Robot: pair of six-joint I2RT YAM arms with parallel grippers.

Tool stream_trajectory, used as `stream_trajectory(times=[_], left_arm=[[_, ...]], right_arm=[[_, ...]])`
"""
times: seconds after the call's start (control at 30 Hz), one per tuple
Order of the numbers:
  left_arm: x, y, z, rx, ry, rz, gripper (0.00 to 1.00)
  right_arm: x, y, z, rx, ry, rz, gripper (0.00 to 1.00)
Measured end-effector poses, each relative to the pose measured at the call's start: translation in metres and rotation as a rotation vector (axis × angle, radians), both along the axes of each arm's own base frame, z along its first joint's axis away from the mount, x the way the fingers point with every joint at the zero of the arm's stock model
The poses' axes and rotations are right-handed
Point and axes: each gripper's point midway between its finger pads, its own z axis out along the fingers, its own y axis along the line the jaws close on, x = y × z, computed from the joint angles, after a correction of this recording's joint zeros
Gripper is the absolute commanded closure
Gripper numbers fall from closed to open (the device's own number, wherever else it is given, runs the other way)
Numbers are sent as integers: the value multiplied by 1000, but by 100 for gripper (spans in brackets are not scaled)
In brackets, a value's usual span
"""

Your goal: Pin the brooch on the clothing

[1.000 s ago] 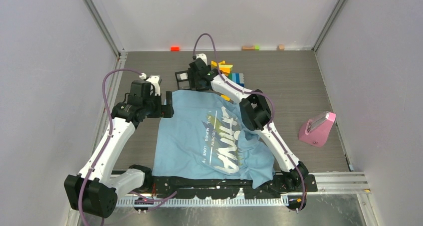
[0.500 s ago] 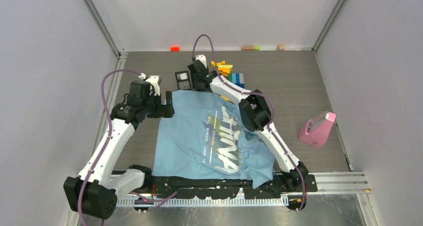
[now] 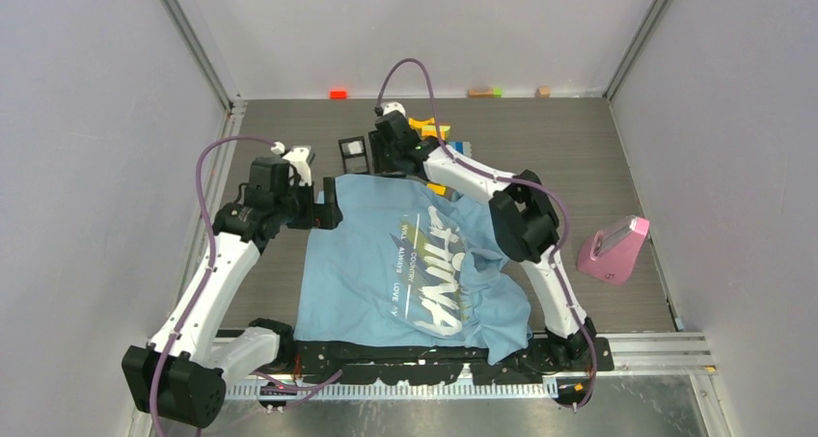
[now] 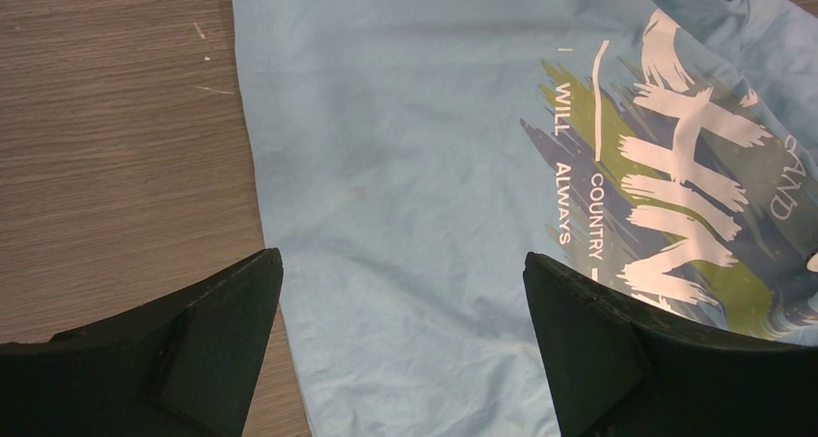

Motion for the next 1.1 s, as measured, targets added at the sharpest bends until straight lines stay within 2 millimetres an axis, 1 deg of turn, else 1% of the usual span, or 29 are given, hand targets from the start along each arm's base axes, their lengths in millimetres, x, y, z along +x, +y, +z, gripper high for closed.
stream_trajectory(times=[0.07, 0.17, 0.27, 0.43, 0.5, 0.6, 0.7, 0.8, 0.87, 0.97, 1.0, 1.1], left_arm=[[0, -2, 1, -11, -3, -6, 0], [-1, -10, 3, -56, 3, -19, 0], [-3, -27, 11, -161, 14, -40, 1], [-3, -57, 32, -372, 32, -54, 4], [-3, -68, 38, -454, 49, -57, 6], [-6, -80, 42, -554, 85, -60, 9], [-12, -91, 44, -615, 127, -72, 15], [-20, -104, 49, -654, 152, -108, 22], [-22, -109, 50, -663, 159, -118, 27], [-25, -115, 52, -683, 172, -130, 41], [-26, -116, 52, -689, 173, -131, 44], [-26, -118, 53, -699, 171, -135, 46]], right_arm=[[-11, -2, 21, 41, -24, 29, 76], [-37, -6, 50, 114, -57, 95, 76], [-76, -14, 72, 186, -80, 193, 75], [-147, -24, 100, 256, -111, 355, 75], [-170, -26, 115, 275, -138, 411, 75], [-196, -26, 134, 288, -183, 476, 75], [-216, -24, 145, 288, -211, 526, 75], [-226, -24, 144, 259, -218, 552, 75], [-229, -24, 140, 243, -215, 558, 75], [-232, -25, 133, 222, -204, 565, 76], [-233, -26, 132, 216, -202, 566, 76], [-234, -26, 128, 206, -196, 569, 76]])
